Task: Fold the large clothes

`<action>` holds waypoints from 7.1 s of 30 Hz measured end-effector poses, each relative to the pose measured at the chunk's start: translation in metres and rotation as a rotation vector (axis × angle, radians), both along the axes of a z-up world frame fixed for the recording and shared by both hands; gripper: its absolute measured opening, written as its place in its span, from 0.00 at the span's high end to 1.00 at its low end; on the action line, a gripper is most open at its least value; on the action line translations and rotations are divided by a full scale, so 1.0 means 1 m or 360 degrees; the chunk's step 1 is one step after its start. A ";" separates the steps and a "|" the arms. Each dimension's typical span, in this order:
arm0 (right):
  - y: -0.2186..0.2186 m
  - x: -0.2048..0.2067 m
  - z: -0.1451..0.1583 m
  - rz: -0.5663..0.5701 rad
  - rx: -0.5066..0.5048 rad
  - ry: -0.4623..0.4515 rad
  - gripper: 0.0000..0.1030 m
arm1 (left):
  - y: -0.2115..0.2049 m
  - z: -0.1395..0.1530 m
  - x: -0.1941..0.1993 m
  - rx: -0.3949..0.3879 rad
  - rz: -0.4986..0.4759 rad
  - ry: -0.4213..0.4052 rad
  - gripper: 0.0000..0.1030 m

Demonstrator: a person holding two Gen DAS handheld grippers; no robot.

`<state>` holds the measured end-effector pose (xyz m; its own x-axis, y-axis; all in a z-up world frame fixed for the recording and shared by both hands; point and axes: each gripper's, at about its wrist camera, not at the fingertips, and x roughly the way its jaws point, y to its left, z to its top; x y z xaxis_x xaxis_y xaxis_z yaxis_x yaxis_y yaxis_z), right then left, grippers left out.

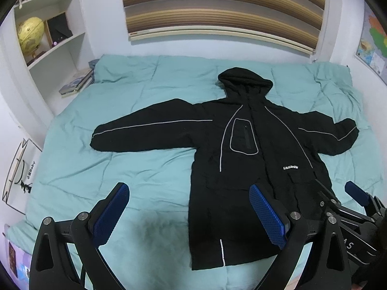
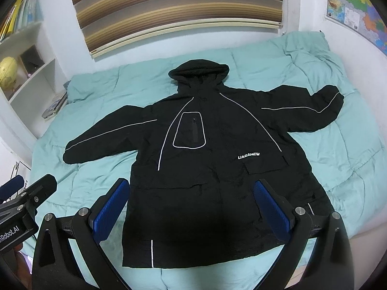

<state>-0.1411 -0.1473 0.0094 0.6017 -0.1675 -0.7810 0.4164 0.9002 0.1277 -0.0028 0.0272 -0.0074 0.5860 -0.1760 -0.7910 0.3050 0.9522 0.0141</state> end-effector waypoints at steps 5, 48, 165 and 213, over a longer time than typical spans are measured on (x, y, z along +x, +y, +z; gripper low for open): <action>0.003 0.003 -0.002 0.0020 0.0008 0.0001 0.00 | -0.004 0.001 -0.003 0.0006 -0.0039 -0.0026 0.03; -0.225 -0.034 -0.033 -0.0053 0.0199 0.0113 0.00 | -0.216 -0.015 -0.053 0.0110 0.0069 0.0094 0.03; -0.188 0.362 -0.230 0.1008 0.0184 0.0371 0.83 | -0.201 -0.185 0.192 -0.0161 0.0375 0.0257 0.02; -0.367 0.311 -0.257 0.0575 0.0184 0.0403 0.31 | -0.178 -0.280 0.316 -0.0204 0.0235 0.0694 0.79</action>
